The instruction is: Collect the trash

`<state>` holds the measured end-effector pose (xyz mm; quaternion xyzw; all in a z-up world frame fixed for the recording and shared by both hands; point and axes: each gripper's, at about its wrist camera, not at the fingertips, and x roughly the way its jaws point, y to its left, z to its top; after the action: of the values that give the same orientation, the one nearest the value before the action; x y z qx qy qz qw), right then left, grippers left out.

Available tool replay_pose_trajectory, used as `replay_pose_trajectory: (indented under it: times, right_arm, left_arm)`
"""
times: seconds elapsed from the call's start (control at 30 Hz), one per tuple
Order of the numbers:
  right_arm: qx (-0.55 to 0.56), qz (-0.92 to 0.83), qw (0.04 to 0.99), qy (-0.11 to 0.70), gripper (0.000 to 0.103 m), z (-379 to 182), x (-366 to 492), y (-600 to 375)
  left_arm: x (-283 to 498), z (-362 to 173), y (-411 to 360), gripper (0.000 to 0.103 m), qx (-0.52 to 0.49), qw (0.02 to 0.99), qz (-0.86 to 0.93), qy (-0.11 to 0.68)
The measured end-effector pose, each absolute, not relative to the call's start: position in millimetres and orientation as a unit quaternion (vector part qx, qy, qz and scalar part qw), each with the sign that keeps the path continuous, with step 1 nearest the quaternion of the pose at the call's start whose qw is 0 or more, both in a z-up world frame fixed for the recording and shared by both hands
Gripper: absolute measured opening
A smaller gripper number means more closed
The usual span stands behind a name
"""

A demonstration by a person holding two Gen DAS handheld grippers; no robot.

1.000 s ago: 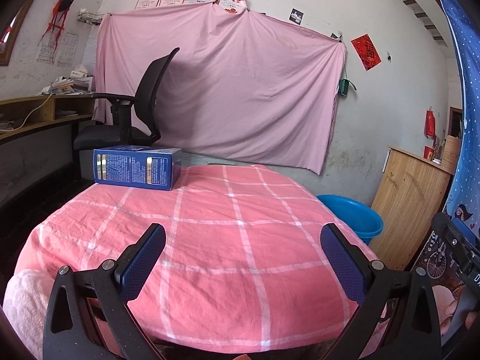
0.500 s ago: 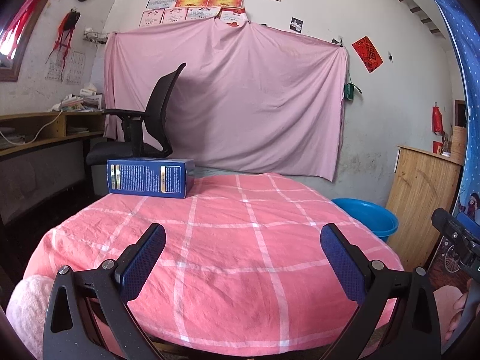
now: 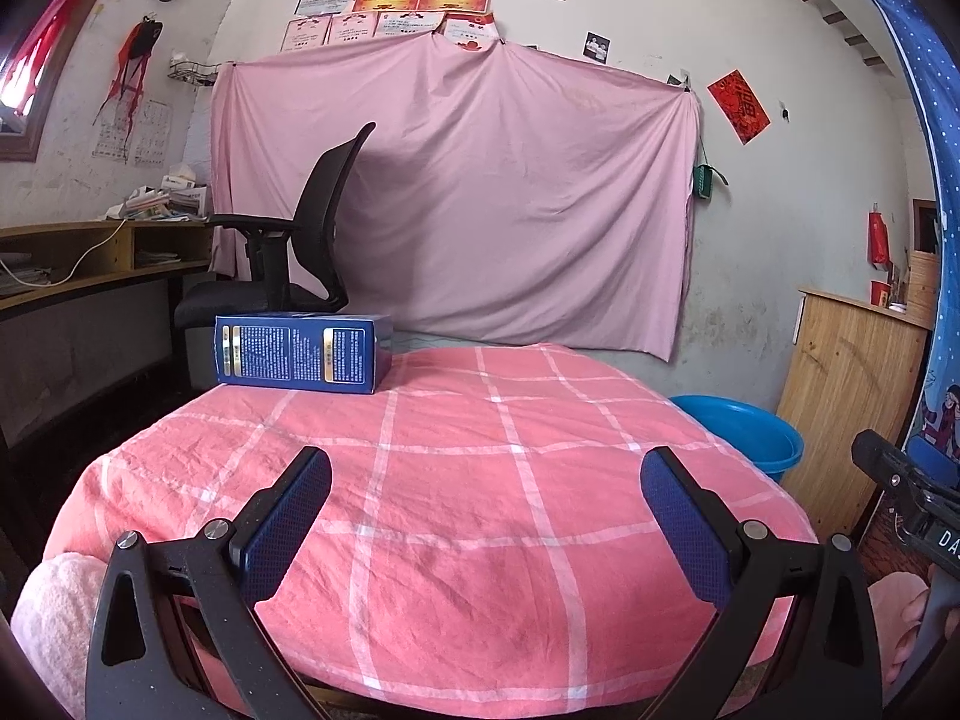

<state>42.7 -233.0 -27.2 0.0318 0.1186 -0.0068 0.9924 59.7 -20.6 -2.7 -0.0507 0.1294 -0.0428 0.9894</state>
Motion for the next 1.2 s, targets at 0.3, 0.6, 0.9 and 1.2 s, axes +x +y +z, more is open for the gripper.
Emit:
replay_pose_trajectory:
  times: [0.3,0.6,0.9,1.2]
  right_arm:
    - [0.023,-0.002,0.992,0.124,0.103,-27.6,43.3,-228.3]
    - [0.025,-0.003,0.992,0.125,0.103,-28.0,45.0,-230.0]
    - [0.026,-0.004,0.992,0.126,0.103,-28.0,45.0,-230.1]
    - [0.026,-0.004,0.992,0.126,0.103,-28.0,45.0,-230.5]
  left_arm:
    - [60.5,-4.1,-17.9,0.101,-0.054,0.989,-0.041,0.133]
    - [61.2,-5.2,-19.3,0.101,-0.047,0.989,-0.040,0.132]
    - [61.7,-6.6,-20.6,0.101,-0.041,0.990,-0.035,0.129]
    - [61.5,-7.0,-21.7,0.101,-0.040,0.990,-0.034,0.129]
